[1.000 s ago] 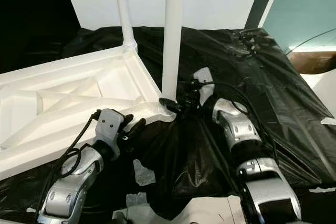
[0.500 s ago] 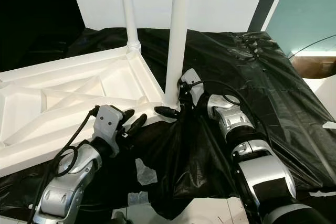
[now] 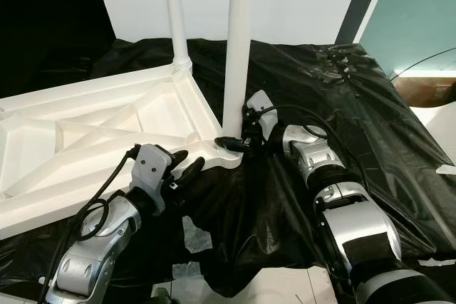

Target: Building children table

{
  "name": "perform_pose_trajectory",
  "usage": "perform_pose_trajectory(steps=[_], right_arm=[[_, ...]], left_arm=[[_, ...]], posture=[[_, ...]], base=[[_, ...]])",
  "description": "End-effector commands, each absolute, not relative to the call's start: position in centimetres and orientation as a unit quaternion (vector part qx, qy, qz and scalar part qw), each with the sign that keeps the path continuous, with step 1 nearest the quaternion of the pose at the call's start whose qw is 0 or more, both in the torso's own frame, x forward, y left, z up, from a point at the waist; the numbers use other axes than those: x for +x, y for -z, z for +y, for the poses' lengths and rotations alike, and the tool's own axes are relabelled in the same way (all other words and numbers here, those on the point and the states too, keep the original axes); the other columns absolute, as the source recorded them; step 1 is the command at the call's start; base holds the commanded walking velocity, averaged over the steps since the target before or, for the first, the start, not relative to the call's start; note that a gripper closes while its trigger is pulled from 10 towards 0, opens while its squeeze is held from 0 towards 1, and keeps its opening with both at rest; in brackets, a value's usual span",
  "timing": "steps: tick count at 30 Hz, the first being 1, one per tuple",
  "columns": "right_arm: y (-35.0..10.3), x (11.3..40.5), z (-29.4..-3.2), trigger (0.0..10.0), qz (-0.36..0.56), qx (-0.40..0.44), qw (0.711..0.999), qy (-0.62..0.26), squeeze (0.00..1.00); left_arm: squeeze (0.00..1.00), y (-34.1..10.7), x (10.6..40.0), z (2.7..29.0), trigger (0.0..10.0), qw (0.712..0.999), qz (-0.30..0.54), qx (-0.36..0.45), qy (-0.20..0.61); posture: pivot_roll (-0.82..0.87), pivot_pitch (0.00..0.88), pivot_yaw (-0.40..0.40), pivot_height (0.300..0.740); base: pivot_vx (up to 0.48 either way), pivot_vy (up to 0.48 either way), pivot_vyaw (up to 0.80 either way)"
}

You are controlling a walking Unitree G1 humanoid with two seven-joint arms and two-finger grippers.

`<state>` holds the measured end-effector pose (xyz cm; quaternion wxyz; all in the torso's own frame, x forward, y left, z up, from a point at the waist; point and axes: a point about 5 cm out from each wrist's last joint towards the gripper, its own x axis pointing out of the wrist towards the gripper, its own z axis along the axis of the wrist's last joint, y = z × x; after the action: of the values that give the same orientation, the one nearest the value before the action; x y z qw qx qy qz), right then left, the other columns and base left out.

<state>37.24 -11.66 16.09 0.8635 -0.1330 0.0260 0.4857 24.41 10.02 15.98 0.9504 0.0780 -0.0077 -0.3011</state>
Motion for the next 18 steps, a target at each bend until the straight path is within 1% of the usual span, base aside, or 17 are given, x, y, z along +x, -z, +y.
perform_pose_trajectory(steps=[1,2,5,6,8,10,11,12,13,15,17,18], right_arm=[[-15.2,37.1,-11.3,10.0,0.035,-0.133,0.875,-0.463,0.00],[-14.9,36.9,-10.9,10.0,0.033,-0.123,0.885,-0.448,0.00],[-14.9,36.9,-10.9,10.0,0.033,-0.123,0.885,-0.448,0.00],[-14.5,36.7,-10.5,10.0,0.033,-0.111,0.899,-0.423,0.00],[-14.5,36.7,-10.5,10.0,0.033,-0.111,0.899,-0.423,0.00],[-13.0,35.7,-9.6,10.0,0.040,-0.077,0.940,-0.331,0.00],[-12.5,35.2,-9.3,10.0,0.043,-0.067,0.951,-0.299,0.00],[-12.5,35.2,-9.3,10.0,0.043,-0.067,0.951,-0.299,0.00],[-12.0,34.6,-8.9,10.0,0.048,-0.052,0.959,-0.273,0.00],[-11.7,34.2,-8.7,10.0,0.052,-0.044,0.963,-0.261,0.00],[-11.4,33.4,-8.3,10.0,0.050,-0.024,0.976,-0.208,0.00],[-11.4,33.4,-8.3,10.0,0.050,-0.024,0.976,-0.208,0.00]], left_arm=[[0.00,-16.0,24.0,9.8,10.0,0.941,-0.002,0.076,0.328],[0.00,-16.0,24.0,9.9,10.0,0.942,0.000,0.077,0.328],[0.00,-16.0,24.0,9.9,10.0,0.942,0.000,0.077,0.328],[0.00,-16.0,24.0,10.0,10.0,0.942,0.001,0.080,0.327],[0.00,-16.0,24.0,10.0,10.0,0.942,0.001,0.080,0.327],[0.00,-16.0,23.9,10.2,10.0,0.942,0.003,0.082,0.326],[0.00,-16.0,23.8,10.3,10.0,0.942,0.004,0.082,0.326],[0.00,-16.0,23.8,10.3,10.0,0.942,0.004,0.082,0.326],[0.00,-15.9,23.8,10.3,10.0,0.942,0.004,0.083,0.326],[0.00,-15.9,23.9,10.2,10.0,0.941,0.004,0.084,0.326],[0.00,-15.9,24.0,9.9,10.0,0.940,0.003,0.085,0.332],[0.00,-15.9,24.0,9.9,10.0,0.940,0.003,0.085,0.332]], posture=[[0.13,0.008,-0.057,0.740],[0.14,0.010,-0.056,0.740],[0.14,0.010,-0.056,0.740],[0.14,0.014,-0.058,0.740],[0.14,0.014,-0.058,0.740],[0.13,0.023,-0.044,0.740],[0.13,0.024,-0.043,0.740],[0.13,0.024,-0.043,0.740],[0.13,0.022,-0.039,0.740],[0.13,0.022,-0.039,0.740],[0.11,0.025,-0.027,0.740],[0.11,0.025,-0.027,0.740]], base=[[0.000,0.000,0.00],[0.000,0.000,0.00],[0.000,0.000,0.00],[0.000,0.000,0.00],[0.000,0.000,0.00],[0.000,0.000,0.00],[0.000,0.000,0.00],[0.000,0.000,0.00],[0.000,0.000,0.00],[0.000,0.000,0.00],[0.000,0.000,0.00],[0.000,0.000,0.00]])
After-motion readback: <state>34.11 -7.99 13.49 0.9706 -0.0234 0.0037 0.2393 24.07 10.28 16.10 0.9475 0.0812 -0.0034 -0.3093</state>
